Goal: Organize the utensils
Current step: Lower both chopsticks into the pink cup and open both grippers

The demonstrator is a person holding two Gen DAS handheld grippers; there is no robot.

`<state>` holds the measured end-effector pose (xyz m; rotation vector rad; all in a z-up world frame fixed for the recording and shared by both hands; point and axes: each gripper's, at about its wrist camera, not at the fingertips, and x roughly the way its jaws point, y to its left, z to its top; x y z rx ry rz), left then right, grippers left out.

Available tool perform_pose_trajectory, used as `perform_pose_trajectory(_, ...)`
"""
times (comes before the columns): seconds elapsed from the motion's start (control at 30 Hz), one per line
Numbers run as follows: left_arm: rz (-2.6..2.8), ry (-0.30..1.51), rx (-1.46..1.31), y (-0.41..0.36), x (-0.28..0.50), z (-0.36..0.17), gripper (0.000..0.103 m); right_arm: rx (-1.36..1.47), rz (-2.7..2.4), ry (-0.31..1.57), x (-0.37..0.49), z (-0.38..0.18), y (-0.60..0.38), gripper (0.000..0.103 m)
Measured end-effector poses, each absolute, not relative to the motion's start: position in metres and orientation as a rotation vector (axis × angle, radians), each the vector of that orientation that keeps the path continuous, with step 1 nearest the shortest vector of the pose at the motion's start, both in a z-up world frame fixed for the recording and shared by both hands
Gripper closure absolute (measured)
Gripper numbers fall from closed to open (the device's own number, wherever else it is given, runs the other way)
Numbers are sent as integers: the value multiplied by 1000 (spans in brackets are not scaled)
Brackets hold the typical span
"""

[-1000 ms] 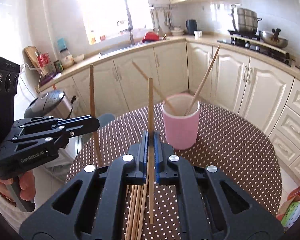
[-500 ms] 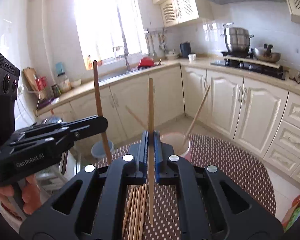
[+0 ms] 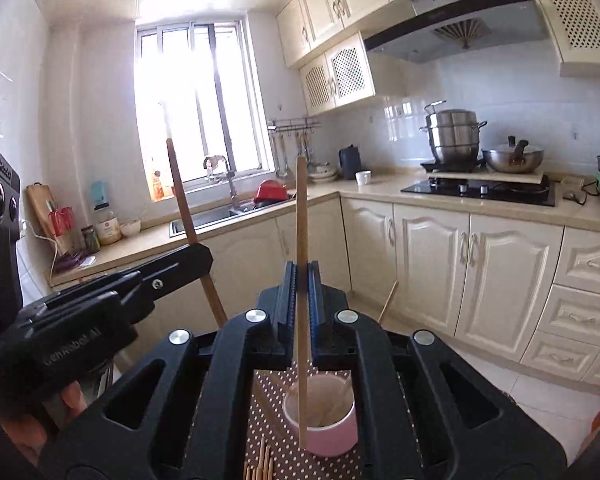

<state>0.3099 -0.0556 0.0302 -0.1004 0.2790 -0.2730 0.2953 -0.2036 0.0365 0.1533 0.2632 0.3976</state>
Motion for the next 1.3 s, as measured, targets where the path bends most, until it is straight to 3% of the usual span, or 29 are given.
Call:
perform_pose_trajectory(0.33, -249, 300, -113, -57, 342, -6, 97, 146, 354, 189, 310, 21, -207, 97)
perform_pose_trajectory(1.0, -295, 420, -96, -46, 344, -50, 97, 131, 360, 311, 309, -23, -210, 97)
perform_pose_trajectory(1.07, -299, 435, -108, -44, 343, -52, 90, 130, 356, 321, 307, -26, -211, 97)
perform_pose_trajectory(1.1, -300, 442, -113, -42, 342, -53, 77, 130, 353, 325, 306, -27, -211, 97)
perform_pose_trajectory(1.13, -302, 444, -118, -41, 341, -53, 72, 130, 349, 330, 305, -29, -212, 97)
perform_pose_trajectory(1.3, -286, 454, -110, -37, 333, -56, 71, 130, 346, 350, 301, -33, -215, 97)
